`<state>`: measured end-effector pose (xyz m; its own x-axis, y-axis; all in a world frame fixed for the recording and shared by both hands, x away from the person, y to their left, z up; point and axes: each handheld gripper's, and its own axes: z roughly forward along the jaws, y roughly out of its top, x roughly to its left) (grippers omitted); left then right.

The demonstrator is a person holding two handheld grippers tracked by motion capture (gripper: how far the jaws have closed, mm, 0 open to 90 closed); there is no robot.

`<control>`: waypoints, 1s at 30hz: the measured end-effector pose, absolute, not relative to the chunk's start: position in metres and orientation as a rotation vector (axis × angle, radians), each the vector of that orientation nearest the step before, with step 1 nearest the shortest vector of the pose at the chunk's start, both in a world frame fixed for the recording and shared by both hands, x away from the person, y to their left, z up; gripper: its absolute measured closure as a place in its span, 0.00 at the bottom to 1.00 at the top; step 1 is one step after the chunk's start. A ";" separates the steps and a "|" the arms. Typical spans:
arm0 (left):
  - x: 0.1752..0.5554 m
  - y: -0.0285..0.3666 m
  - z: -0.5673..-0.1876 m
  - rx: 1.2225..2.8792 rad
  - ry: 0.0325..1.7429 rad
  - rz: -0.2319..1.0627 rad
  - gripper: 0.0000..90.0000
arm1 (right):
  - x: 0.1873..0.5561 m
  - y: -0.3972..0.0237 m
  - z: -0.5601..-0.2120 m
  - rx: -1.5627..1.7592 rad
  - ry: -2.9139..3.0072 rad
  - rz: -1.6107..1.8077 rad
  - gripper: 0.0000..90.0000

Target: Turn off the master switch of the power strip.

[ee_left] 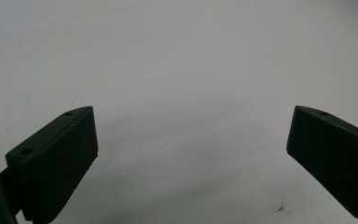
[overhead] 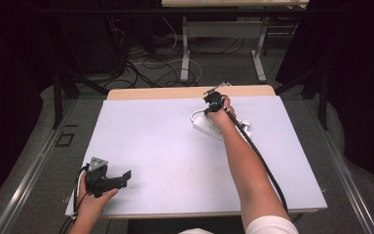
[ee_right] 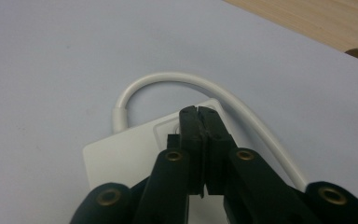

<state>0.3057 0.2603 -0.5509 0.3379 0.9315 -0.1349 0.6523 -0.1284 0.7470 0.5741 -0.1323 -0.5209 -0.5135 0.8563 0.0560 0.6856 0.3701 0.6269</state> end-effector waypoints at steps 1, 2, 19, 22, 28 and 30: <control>0.305 0.259 -0.551 1.850 1.399 0.477 0.02 | 0.574 -0.133 -0.521 1.365 2.346 0.879 0.90; 0.305 0.259 -0.551 1.856 1.396 0.477 0.02 | 0.574 -0.134 -0.520 1.377 2.354 0.870 0.88; 0.306 0.255 -0.551 1.861 1.381 0.485 0.02 | 0.564 -0.129 -0.513 1.336 2.326 0.867 0.60; 0.307 0.255 -0.550 1.872 1.380 0.477 0.02 | 0.562 -0.130 -0.511 1.348 2.333 0.859 0.58; 0.308 0.254 -0.551 1.867 1.380 0.479 0.02 | 0.559 -0.131 -0.505 1.349 2.323 0.866 0.53; 0.308 0.254 -0.551 1.868 1.379 0.480 0.02 | 0.557 -0.130 -0.503 1.364 2.311 0.874 0.51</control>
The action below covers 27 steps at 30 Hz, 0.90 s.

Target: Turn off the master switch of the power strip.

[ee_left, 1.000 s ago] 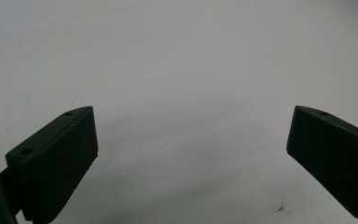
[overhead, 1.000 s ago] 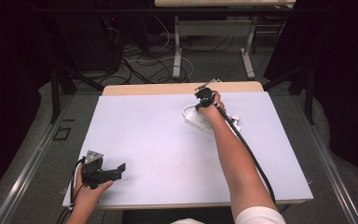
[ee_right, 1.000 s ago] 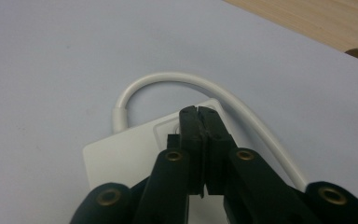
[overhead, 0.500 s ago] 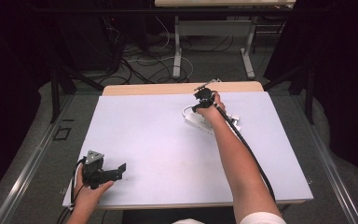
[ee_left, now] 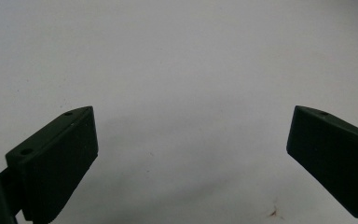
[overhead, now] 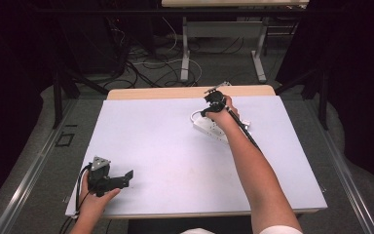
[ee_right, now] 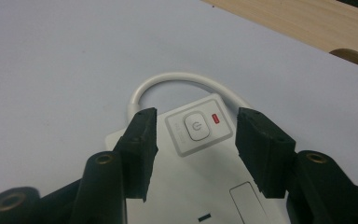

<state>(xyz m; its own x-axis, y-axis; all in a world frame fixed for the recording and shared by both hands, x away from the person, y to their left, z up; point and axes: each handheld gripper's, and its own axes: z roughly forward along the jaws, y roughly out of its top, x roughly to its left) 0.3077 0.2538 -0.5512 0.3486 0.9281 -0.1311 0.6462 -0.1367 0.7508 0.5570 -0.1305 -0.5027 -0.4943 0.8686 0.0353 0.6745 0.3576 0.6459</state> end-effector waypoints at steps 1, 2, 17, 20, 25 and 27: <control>0.308 0.254 -0.551 1.869 1.379 0.481 0.02 | 0.556 -0.130 -0.501 1.362 2.313 0.871 0.48; 0.308 0.254 -0.551 1.870 1.379 0.482 0.02 | 0.555 -0.131 -0.500 1.354 2.304 0.862 0.46; 0.308 0.253 -0.551 1.882 1.381 0.481 0.02 | 0.540 -0.130 -0.484 1.333 2.287 0.847 0.18; 0.309 0.252 -0.552 1.877 1.378 0.486 0.02 | 0.537 -0.132 -0.480 1.341 2.281 0.840 0.17; 0.309 0.252 -0.551 1.883 1.377 0.485 0.02 | 0.530 -0.136 -0.473 1.316 2.296 0.831 0.12; 0.309 0.252 -0.551 1.888 1.375 0.483 0.02 | 0.527 -0.137 -0.471 1.303 2.293 0.856 0.10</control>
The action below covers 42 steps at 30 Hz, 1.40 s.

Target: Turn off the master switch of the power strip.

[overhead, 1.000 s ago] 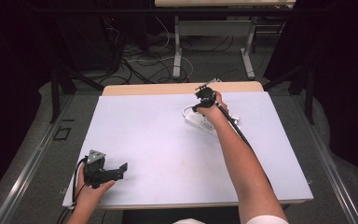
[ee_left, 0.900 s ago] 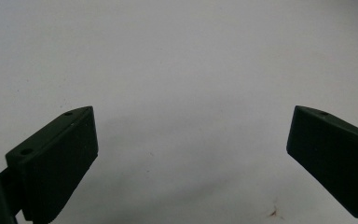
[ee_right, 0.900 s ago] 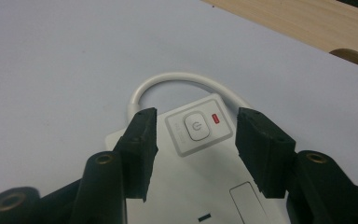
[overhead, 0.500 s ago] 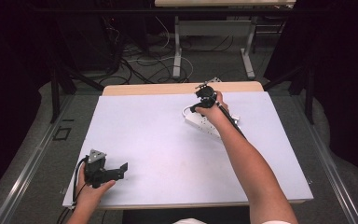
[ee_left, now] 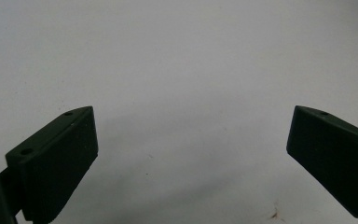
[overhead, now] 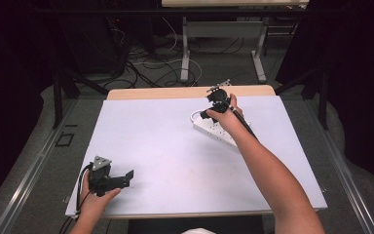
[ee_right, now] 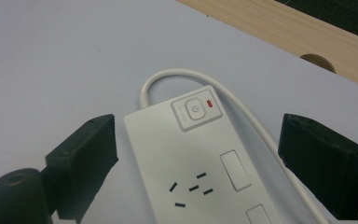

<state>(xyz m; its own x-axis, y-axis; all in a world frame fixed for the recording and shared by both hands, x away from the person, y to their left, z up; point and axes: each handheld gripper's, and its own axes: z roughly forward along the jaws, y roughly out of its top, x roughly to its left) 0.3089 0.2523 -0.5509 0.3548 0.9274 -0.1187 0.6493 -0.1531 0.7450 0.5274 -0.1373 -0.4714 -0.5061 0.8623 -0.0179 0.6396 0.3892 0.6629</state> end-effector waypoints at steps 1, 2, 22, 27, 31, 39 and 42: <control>0.309 0.252 -0.551 1.888 1.374 0.483 0.02 | 0.525 -0.139 -0.470 1.306 2.304 0.847 0.08; 0.309 0.252 -0.551 1.890 1.373 0.484 0.02 | 0.524 -0.140 -0.469 1.300 2.309 0.845 0.06; 0.309 0.250 -0.550 1.892 1.371 0.484 0.02 | 0.470 -0.146 -0.467 1.153 2.387 0.869 0.00; 0.309 0.250 -0.551 1.884 1.372 0.491 0.02 | 0.459 -0.147 -0.469 1.105 2.397 0.889 0.00; 0.309 0.250 -0.551 1.889 1.374 0.486 0.02 | 0.450 -0.149 -0.470 1.085 2.405 0.891 0.00; 0.309 0.250 -0.551 1.892 1.375 0.488 0.02 | 0.434 -0.158 -0.470 1.070 2.415 0.913 0.00; 0.309 0.250 -0.551 1.888 1.377 0.488 0.02 | 0.428 -0.162 -0.471 1.075 2.413 0.925 0.00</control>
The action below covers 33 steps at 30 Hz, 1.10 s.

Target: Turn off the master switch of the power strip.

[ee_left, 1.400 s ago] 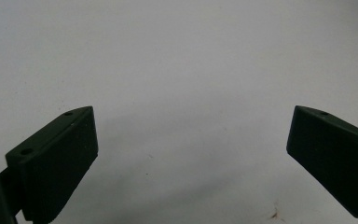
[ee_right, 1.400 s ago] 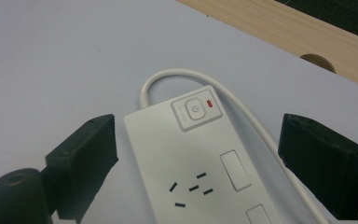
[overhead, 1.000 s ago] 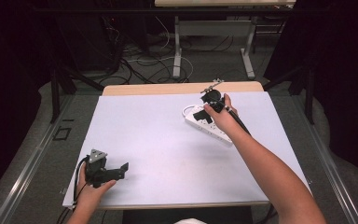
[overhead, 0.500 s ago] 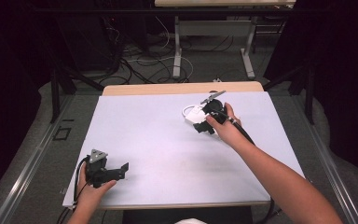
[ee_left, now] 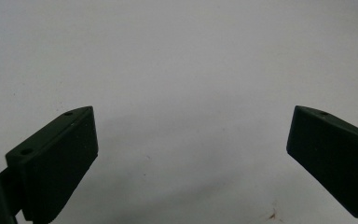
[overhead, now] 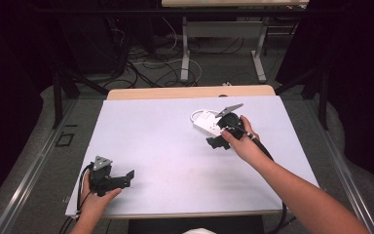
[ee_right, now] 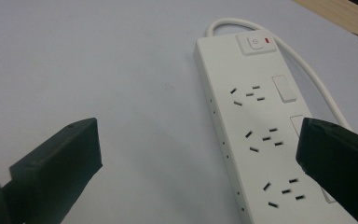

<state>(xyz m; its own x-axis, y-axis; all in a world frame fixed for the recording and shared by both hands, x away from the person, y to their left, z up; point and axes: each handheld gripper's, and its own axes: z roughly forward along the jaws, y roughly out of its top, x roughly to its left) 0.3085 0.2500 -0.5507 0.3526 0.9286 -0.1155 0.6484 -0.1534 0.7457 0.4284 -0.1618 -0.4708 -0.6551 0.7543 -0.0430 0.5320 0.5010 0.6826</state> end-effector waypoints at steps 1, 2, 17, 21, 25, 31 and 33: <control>0.309 0.250 -0.551 1.888 1.377 0.488 0.02 | 0.427 -0.163 -0.471 1.075 2.412 0.944 0.00; 0.309 0.250 -0.551 1.888 1.378 0.488 0.02 | 0.425 -0.166 -0.471 1.075 2.420 0.930 0.00; 0.308 0.249 -0.551 1.883 1.382 0.490 0.02 | 0.403 -0.194 -0.480 1.133 2.406 0.981 0.00; 0.309 0.249 -0.552 1.888 1.381 0.490 0.02 | 0.399 -0.203 -0.483 1.140 2.401 0.975 0.00; 0.309 0.249 -0.551 1.887 1.382 0.491 0.02 | 0.396 -0.212 -0.485 1.160 2.382 0.987 0.00; 0.309 0.249 -0.552 1.889 1.381 0.492 0.02 | 0.392 -0.225 -0.489 1.207 2.367 1.004 0.00; 0.309 0.249 -0.552 1.892 1.381 0.492 0.02 | 0.390 -0.228 -0.490 1.220 2.358 1.001 0.00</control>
<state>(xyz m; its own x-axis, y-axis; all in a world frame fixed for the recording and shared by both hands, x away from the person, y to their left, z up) 0.3086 0.2487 -0.5516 0.3500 0.9302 -0.1109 0.6505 -0.1561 0.7433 0.3902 -0.2282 -0.4902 -0.5931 0.8037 0.0476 0.5925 0.3957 0.7017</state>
